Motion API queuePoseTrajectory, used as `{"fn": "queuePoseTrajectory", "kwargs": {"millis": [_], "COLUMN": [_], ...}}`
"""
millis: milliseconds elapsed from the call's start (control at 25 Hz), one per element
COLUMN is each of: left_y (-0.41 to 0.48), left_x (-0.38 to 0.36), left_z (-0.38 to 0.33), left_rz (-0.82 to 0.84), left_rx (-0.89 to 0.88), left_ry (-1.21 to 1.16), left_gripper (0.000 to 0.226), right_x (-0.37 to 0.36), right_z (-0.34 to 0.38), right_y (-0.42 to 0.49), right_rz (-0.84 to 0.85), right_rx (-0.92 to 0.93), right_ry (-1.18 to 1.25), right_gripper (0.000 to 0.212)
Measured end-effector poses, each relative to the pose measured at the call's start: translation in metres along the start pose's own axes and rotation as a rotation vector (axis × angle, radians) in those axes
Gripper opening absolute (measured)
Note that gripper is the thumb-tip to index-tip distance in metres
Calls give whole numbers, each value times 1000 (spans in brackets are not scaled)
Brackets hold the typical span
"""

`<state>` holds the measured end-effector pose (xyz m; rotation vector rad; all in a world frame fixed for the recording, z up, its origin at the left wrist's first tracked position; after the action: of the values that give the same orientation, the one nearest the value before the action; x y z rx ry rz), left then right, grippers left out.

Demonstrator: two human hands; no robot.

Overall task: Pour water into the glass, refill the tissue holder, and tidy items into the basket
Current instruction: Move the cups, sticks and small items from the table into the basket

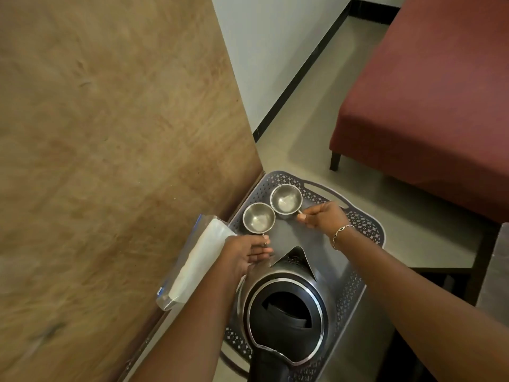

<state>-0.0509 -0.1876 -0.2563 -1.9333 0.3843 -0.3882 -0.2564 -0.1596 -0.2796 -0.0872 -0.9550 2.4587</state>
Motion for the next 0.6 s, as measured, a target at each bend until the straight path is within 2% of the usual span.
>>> {"fn": "queuePoseTrajectory", "kwargs": {"millis": [160, 240, 320, 400, 440, 480, 520, 600], "left_y": [1, -3, -6, -16, -28, -40, -48, -45], "left_x": [-4, -4, 5, 22, 25, 14, -2, -25], "left_z": [1, -3, -13, -40, -61, -79, -89, -87], "left_rz": [-4, 19, -55, -339, -523, -622, -621, -481], "left_rx": [-17, -27, -82, -281, -445, -633, -798, -964], "left_ry": [83, 174, 271, 556, 830, 1098, 1295, 1567], "left_gripper": [15, 30, 48, 50, 40, 25, 17, 28], "right_x": [-3, -3, -1, 0, 0, -1, -1, -2], "right_z": [4, 10, 18, 26, 30, 33, 35, 38], "right_y": [5, 7, 7, 6, 4, 3, 1, -1], "right_rz": [-2, -25, -61, -85, -90, -94, -100, -111], "right_rx": [39, 80, 124, 178, 207, 236, 263, 303], "right_ry": [-47, -82, -129, -219, -272, -321, -365, -446], "right_gripper": [19, 19, 17, 16, 16, 16, 16, 15]}}
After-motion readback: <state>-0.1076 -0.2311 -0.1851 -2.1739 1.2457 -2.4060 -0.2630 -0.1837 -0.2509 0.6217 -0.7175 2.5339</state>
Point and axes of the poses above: each hand's wrist, its own y-axis towards the middle knuckle, its own x-axis out of the back of the hand, z = x × y, the point moved 9 cm from there along y, towards the middle knuckle, and after that the axes turned 4 degrees about y, right-handed, at the moved point
